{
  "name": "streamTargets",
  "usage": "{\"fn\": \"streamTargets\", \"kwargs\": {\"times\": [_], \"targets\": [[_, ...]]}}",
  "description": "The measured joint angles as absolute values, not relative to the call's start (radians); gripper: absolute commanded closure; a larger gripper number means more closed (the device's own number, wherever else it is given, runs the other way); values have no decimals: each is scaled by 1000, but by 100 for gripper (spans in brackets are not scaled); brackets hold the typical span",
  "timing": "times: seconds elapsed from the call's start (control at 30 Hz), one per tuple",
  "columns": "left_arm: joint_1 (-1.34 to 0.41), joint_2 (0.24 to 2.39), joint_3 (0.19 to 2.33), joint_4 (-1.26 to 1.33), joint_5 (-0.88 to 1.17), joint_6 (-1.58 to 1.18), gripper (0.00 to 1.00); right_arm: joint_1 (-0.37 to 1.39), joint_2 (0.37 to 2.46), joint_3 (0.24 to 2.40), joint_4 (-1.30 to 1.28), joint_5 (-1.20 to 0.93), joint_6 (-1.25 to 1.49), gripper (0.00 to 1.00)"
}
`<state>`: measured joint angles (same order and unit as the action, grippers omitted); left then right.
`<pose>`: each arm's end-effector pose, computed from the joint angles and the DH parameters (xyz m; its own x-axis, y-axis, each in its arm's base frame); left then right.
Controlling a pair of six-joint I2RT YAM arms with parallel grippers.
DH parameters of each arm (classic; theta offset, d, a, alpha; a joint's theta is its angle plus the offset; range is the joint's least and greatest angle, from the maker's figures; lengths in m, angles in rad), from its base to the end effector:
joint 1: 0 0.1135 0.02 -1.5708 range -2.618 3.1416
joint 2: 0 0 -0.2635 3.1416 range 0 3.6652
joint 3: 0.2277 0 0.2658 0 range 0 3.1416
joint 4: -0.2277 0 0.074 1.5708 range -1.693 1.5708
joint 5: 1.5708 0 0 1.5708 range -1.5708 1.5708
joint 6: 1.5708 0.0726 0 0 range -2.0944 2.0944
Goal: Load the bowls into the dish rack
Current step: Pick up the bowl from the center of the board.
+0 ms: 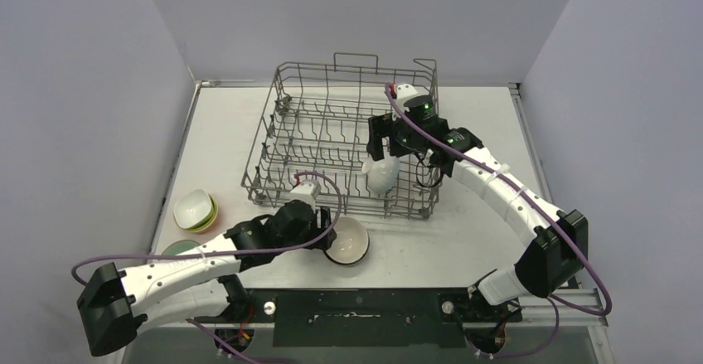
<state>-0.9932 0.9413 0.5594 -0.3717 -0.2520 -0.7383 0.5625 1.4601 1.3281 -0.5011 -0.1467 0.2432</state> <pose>0.1422 -0.1851 0.1869 -0.7556 -0.0344 -0.6542 0.2752 0.8896 -0.3646 0.3099 0.2079 0.3145 -0.6368 -0.1198 -0.7616 -0.4883 0.8272 0.2781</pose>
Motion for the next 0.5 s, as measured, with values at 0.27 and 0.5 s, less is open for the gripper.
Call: {"fn": "streamTargets", "kwargs": {"times": [0.27, 0.5], "targets": [[-994, 1018, 584, -365, -255, -722, 71, 562, 1456, 1325, -501, -147, 243, 10], [-1001, 1025, 606, -388, -270, -698, 99, 562, 1438, 1325, -501, -147, 243, 10]]}}
